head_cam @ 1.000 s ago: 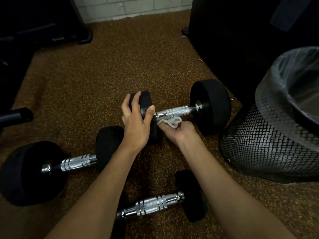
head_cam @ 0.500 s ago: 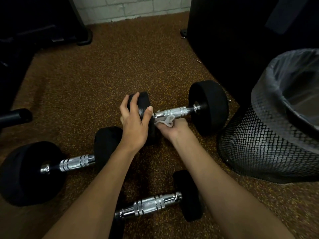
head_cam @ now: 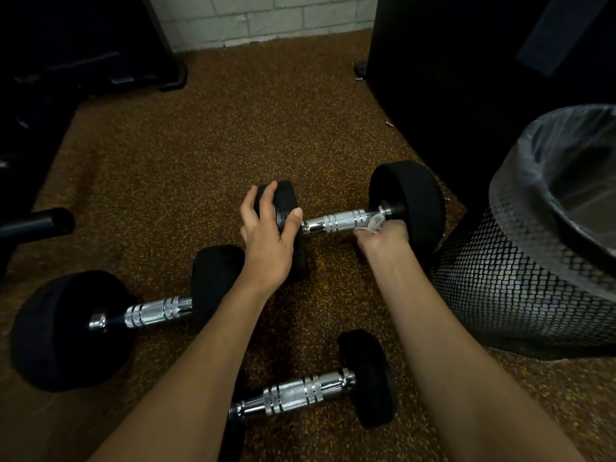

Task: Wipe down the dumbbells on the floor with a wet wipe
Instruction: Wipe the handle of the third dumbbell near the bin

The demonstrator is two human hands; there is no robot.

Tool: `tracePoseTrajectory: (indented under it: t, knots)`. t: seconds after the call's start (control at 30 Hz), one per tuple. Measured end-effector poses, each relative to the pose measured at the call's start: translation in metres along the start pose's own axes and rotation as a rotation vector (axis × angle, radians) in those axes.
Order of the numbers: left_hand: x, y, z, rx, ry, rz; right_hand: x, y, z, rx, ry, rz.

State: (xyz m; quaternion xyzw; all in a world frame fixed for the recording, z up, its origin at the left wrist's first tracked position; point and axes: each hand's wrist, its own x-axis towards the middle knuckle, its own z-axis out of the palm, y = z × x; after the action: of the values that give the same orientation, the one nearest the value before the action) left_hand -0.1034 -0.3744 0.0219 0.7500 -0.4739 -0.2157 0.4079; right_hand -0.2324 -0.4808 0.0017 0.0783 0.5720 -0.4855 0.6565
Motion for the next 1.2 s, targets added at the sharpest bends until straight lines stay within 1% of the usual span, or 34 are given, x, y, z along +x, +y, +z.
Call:
tracePoseTrajectory:
  t: [0.07,0.13,0.2,0.27,0.3,0.37,0.4,0.47,0.6,0.73,0.83,1.0,1.07,1.13,1.2]
  knots:
    - [0.000,0.000,0.000,0.000,0.001,0.006,-0.001,-0.003,-0.007,-0.062,-0.040,-0.046]
    - [0.000,0.000,0.000,0.008,0.000,0.001,-0.010,-0.006,-0.009,-0.214,-0.067,-0.129]
    - [0.000,0.000,0.000,0.011,0.001,-0.009,-0.011,-0.006,-0.003,-0.252,-0.023,-0.136]
    - [0.001,0.001,0.000,0.011,0.001,-0.020,-0.022,-0.007,0.005,-0.400,0.005,-0.175]
    - [0.002,0.002,0.001,0.011,0.000,-0.025,-0.023,-0.007,0.011,-0.422,0.052,-0.168]
    - [0.002,0.003,0.000,0.013,-0.004,-0.031,-0.031,-0.011,0.017,-0.380,0.092,-0.101]
    - [0.003,0.002,0.000,0.013,-0.009,-0.037,-0.035,-0.012,0.022,-0.318,0.070,-0.069]
    - [0.003,0.003,-0.001,0.016,-0.018,-0.038,-0.047,-0.017,0.022,-0.375,0.049,-0.097]
    - [0.002,0.004,-0.002,0.035,-0.041,-0.047,-0.056,-0.024,0.023,-0.474,0.009,-0.070]
    - [0.003,0.006,-0.004,0.059,-0.077,-0.079,-0.069,-0.031,0.031,-0.435,-0.065,-0.126]
    - [0.001,0.010,-0.008,0.063,-0.129,-0.121,-0.079,-0.034,0.030,-0.471,-0.128,-0.182]
    - [-0.001,0.019,-0.016,0.169,-0.214,-0.174,-0.087,-0.040,0.010,-0.534,-0.247,-0.238]
    - [-0.003,0.027,-0.017,0.234,-0.212,-0.187,-0.091,-0.041,0.000,-0.615,-0.287,-0.302]
    - [-0.004,0.037,-0.019,0.323,-0.161,-0.183,-0.095,-0.041,-0.007,-0.751,-0.327,-0.374]
    - [-0.005,0.051,-0.023,0.359,-0.082,-0.105,-0.103,-0.043,-0.014,-0.888,-0.378,-0.445]
